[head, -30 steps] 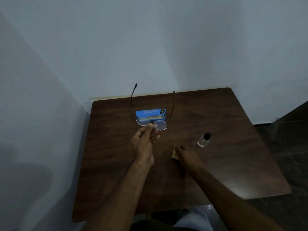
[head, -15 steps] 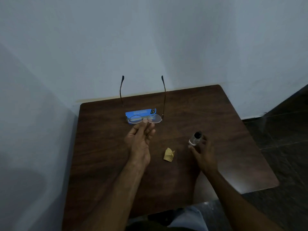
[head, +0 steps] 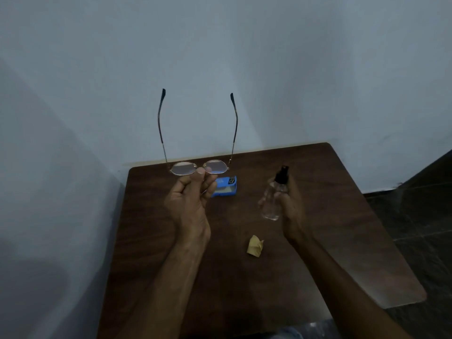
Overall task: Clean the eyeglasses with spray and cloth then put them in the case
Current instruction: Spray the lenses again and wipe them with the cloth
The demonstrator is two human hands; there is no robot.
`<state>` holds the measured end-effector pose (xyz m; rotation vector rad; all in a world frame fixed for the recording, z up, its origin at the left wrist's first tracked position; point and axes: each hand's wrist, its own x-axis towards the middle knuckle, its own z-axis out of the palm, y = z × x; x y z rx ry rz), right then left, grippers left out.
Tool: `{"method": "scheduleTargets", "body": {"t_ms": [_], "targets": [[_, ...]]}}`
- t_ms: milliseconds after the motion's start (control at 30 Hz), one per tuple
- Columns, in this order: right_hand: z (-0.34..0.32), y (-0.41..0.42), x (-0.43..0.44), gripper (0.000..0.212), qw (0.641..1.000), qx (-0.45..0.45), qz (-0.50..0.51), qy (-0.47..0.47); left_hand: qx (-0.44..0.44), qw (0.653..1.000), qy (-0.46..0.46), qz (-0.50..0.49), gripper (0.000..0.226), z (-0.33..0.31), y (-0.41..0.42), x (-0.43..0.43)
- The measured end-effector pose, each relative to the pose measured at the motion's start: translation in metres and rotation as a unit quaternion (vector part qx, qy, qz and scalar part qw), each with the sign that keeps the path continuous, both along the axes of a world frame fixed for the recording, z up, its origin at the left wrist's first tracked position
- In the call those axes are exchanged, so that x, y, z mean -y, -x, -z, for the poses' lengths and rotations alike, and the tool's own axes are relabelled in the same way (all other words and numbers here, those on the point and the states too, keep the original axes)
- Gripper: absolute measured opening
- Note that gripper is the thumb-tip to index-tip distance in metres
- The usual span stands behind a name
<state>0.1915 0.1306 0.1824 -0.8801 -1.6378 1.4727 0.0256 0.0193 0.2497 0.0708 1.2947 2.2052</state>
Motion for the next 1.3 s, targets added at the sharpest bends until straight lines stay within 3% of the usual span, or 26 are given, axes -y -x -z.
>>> {"method": "scheduleTargets", "body": {"t_ms": [200, 300, 433, 567, 700, 800, 1300], "targets": [[-0.086, 0.046, 0.023, 0.031, 0.985, -0.141, -0.095, 0.013, -0.05, 0.997, -0.039, -0.042, 0.006, -0.039, 0.012, 0.011], [-0.105, 0.059, 0.03, 0.03, 0.981, -0.169, -0.092, -0.016, -0.049, 0.996, -0.051, -0.047, 0.005, -0.055, 0.013, 0.016], [-0.119, 0.073, 0.032, 0.019, 0.981, -0.164, -0.065, -0.077, -0.044, 0.996, -0.057, -0.049, 0.006, -0.068, 0.013, 0.02], [-0.125, 0.079, 0.031, 0.033, 0.984, -0.127, -0.055, -0.109, -0.038, 0.996, -0.065, -0.053, 0.005, -0.078, 0.013, 0.022], [-0.126, 0.076, 0.029, 0.068, 0.96, -0.067, -0.044, -0.268, -0.037, 0.995, -0.07, -0.055, 0.006, -0.086, 0.013, 0.023], [-0.123, 0.077, 0.029, 0.061, 0.938, -0.038, -0.026, -0.343, -0.032, 0.995, -0.074, -0.055, 0.006, -0.088, 0.015, 0.023], [-0.125, 0.094, 0.031, 0.057, 0.947, -0.037, -0.014, -0.317, -0.016, 0.995, -0.085, -0.057, 0.008, -0.089, 0.021, 0.028]]}}
